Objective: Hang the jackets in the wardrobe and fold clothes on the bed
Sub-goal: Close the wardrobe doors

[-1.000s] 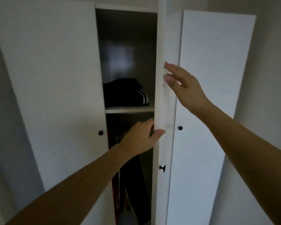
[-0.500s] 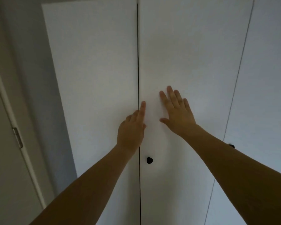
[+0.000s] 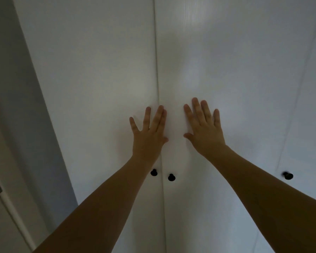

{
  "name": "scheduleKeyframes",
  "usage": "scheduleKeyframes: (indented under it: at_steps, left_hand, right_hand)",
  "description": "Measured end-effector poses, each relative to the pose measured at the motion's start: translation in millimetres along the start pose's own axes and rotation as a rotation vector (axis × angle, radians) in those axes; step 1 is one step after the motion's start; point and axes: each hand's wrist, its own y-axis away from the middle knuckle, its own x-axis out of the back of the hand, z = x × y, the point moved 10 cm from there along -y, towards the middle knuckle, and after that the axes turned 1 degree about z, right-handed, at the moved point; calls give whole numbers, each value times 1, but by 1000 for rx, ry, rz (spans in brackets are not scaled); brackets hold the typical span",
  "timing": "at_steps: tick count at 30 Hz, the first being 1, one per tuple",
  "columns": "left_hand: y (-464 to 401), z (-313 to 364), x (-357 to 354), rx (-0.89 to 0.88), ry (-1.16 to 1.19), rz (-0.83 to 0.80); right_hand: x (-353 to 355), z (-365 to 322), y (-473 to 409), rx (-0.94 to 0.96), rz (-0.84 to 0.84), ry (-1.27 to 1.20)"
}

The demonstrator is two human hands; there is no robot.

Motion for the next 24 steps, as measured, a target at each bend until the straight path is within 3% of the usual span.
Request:
scheduleKeyframes:
  at_steps: [14, 24]
  left_hand:
    - [-19, -7, -34, -72, 26, -54]
    - [-4, -8, 3, -162, 36, -40]
  right_hand:
    - [-13, 3, -10, -5, 9, 65]
    - [16, -14, 18, 0, -44, -150]
